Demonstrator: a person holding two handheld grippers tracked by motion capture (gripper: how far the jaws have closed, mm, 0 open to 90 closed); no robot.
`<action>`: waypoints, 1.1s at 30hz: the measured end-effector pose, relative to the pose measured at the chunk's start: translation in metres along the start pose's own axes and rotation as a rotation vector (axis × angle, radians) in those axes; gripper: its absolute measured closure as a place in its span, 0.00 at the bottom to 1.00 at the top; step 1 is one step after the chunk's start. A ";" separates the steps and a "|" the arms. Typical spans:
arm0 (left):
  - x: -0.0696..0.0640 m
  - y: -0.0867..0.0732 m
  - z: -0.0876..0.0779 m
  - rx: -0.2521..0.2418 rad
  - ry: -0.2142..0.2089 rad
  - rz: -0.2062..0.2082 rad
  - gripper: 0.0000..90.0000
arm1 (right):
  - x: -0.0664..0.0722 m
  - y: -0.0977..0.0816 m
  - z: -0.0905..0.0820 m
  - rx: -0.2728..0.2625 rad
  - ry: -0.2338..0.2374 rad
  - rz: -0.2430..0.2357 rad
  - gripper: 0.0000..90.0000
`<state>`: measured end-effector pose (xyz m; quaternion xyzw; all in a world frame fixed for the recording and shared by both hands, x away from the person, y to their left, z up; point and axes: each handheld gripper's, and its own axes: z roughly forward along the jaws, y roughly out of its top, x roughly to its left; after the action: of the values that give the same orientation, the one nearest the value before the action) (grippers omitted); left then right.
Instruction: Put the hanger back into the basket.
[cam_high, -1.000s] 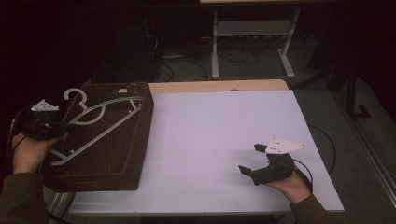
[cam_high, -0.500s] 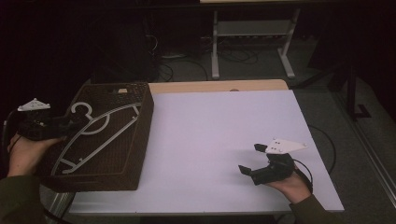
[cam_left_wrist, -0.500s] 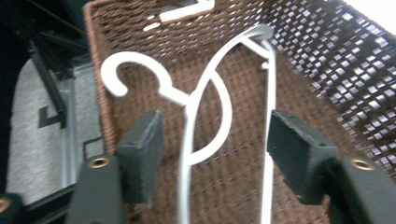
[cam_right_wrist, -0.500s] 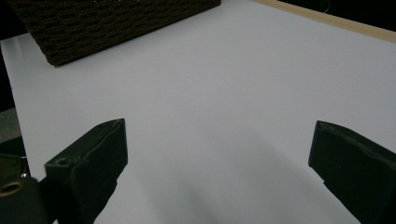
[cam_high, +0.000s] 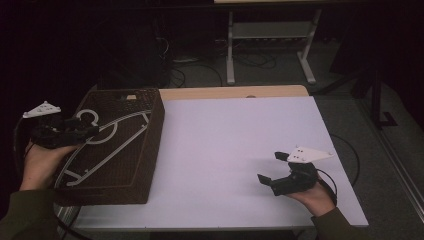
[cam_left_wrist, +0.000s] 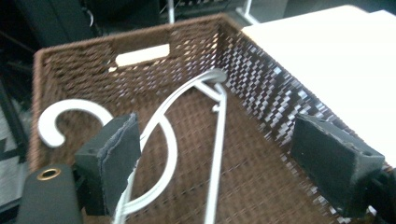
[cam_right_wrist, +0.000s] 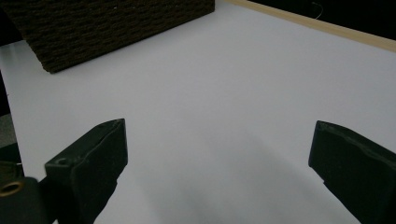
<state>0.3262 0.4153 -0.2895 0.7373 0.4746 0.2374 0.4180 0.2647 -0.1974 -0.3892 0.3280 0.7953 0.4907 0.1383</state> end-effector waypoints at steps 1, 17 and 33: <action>-0.003 0.001 0.000 -0.012 -0.008 -0.001 0.16 | 0.000 0.000 0.000 -0.001 0.000 0.002 0.05; -0.068 0.016 0.011 -0.139 -0.158 0.023 0.11 | -0.010 0.008 -0.008 -0.053 -0.012 0.006 0.05; -0.119 0.006 0.030 -0.228 -0.288 0.028 0.10 | -0.016 0.017 -0.010 -0.098 -0.023 0.024 0.04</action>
<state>0.2994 0.2960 -0.2953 0.7181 0.3698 0.1875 0.5590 0.2780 -0.2100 -0.3710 0.3360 0.7646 0.5271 0.1572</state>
